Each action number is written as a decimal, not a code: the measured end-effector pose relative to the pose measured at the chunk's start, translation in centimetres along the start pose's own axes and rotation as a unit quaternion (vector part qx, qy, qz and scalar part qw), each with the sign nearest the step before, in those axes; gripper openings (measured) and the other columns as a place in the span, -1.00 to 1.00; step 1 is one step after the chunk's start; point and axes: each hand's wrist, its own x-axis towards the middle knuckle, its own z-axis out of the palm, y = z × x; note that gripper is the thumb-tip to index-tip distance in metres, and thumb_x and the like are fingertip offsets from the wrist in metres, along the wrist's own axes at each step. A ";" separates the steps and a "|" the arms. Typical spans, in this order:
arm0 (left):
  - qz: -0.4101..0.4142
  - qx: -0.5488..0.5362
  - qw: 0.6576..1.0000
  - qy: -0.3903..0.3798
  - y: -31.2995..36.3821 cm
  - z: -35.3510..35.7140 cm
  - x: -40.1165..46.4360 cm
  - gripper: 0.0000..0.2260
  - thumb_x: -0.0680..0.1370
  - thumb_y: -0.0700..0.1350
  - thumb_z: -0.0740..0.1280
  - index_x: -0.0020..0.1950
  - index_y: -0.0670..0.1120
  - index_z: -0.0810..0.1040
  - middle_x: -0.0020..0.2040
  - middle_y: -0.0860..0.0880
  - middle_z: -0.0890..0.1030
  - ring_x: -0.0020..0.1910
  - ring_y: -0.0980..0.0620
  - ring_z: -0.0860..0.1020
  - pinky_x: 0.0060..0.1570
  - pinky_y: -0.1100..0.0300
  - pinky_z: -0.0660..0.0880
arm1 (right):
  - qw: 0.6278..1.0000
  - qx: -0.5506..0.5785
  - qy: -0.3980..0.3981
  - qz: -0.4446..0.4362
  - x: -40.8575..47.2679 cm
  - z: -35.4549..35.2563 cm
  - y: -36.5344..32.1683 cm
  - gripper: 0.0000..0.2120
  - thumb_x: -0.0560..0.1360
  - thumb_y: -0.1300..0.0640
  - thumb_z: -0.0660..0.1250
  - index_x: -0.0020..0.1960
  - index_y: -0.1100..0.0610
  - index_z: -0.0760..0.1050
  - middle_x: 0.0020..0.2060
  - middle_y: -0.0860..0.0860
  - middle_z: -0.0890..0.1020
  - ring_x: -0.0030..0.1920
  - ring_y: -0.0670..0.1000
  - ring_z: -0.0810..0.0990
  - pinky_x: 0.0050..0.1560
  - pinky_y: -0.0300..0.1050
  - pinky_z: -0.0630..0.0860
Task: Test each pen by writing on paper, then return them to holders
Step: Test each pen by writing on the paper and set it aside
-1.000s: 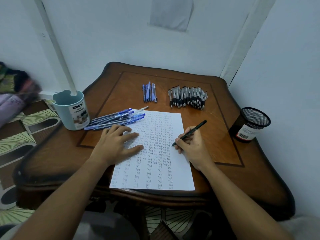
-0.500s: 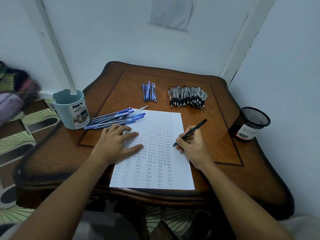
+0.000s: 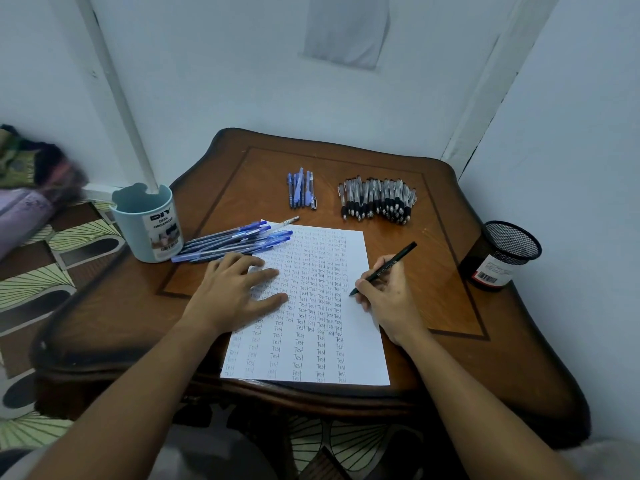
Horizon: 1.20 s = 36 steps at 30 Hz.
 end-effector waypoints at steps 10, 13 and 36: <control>-0.022 -0.023 0.999 -0.011 0.0 0.1 -0.1 -0.26 0.41 0.57 -0.04 0.26 0.16 0.61 0.26 0.11 0.55 0.28 0.03 0.35 0.22 -0.01 0.31 | 0.996 0.045 0.027 0.078 1.4 0.5 -1.0 -0.69 0.58 0.40 0.28 0.04 0.06 0.24 -0.20 0.22 0.58 -0.35 0.07 0.56 -0.34 -0.06 0.53; -0.034 -0.037 0.999 -0.017 -0.1 0.0 0.1 -0.20 0.39 0.60 -0.04 0.26 0.12 0.62 0.27 0.09 0.55 0.28 0.01 0.36 0.24 -0.04 0.35 | 0.993 0.044 0.024 0.104 2.2 1.2 -1.8 -0.69 0.58 0.40 0.28 0.06 0.06 0.24 -0.13 0.21 0.57 -0.34 0.04 0.53 -0.31 -0.07 0.51; -0.215 -0.072 0.974 0.007 -2.5 -11.2 -2.0 -0.81 0.52 -0.10 0.41 0.10 -0.11 0.68 0.09 -0.07 0.65 0.06 -0.03 0.56 0.14 0.09 0.50 | 0.896 -0.383 -0.218 -0.046 3.6 13.6 -11.4 -0.72 0.59 0.15 0.37 0.30 0.13 0.54 0.14 0.08 0.64 0.04 0.07 0.60 0.02 -0.09 0.55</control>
